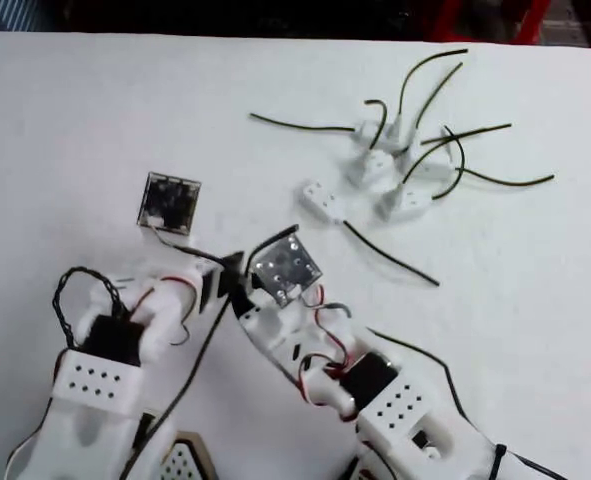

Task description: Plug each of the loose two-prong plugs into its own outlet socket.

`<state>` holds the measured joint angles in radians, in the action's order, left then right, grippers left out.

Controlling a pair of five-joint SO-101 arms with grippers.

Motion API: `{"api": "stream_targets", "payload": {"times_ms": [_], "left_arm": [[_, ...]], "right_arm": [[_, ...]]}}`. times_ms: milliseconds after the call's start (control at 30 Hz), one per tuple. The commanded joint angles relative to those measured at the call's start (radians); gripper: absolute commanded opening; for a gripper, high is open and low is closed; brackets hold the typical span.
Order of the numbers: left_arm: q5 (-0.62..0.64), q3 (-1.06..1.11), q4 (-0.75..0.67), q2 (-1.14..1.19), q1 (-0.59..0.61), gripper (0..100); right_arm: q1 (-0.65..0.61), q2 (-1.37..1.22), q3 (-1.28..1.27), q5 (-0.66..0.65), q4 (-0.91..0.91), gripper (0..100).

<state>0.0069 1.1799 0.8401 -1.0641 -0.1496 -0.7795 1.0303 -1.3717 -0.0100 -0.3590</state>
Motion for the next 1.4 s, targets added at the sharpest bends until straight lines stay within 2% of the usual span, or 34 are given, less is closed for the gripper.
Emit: {"api": "stream_targets", "payload": {"times_ms": [0,167,233,533,633,800,967,1267,1367], "left_arm": [[-0.014,-0.052,-0.003,-0.025,-0.022,27],[-0.015,-0.107,0.002,-0.018,0.056,27],[-0.017,-0.126,0.003,-0.016,0.073,31],[-0.186,-0.172,-0.002,-0.002,-0.045,33],[-0.192,-0.267,0.003,0.107,-0.068,33],[-0.183,-0.516,0.023,0.464,-0.071,33],[0.021,-0.761,0.066,0.806,-0.134,32],[0.404,-1.08,0.066,1.25,-0.248,32],[0.46,-1.185,0.066,1.368,-0.272,27]], "right_arm": [[0.01,0.027,0.009,0.006,0.012,1.7],[0.208,0.036,0.025,0.006,0.025,1.7],[0.297,0.036,0.038,0.041,0.045,1.7],[0.651,0.028,0.078,0.311,0.163,1.7],[0.722,0.028,0.08,0.371,0.189,1.7],[0.812,0.036,0.08,0.428,0.206,1.7],[0.875,0.036,0.081,0.451,0.234,1.7],[0.883,0.036,0.081,0.45,0.243,1.7],[0.883,0.036,0.081,0.446,0.246,1.7]]}}
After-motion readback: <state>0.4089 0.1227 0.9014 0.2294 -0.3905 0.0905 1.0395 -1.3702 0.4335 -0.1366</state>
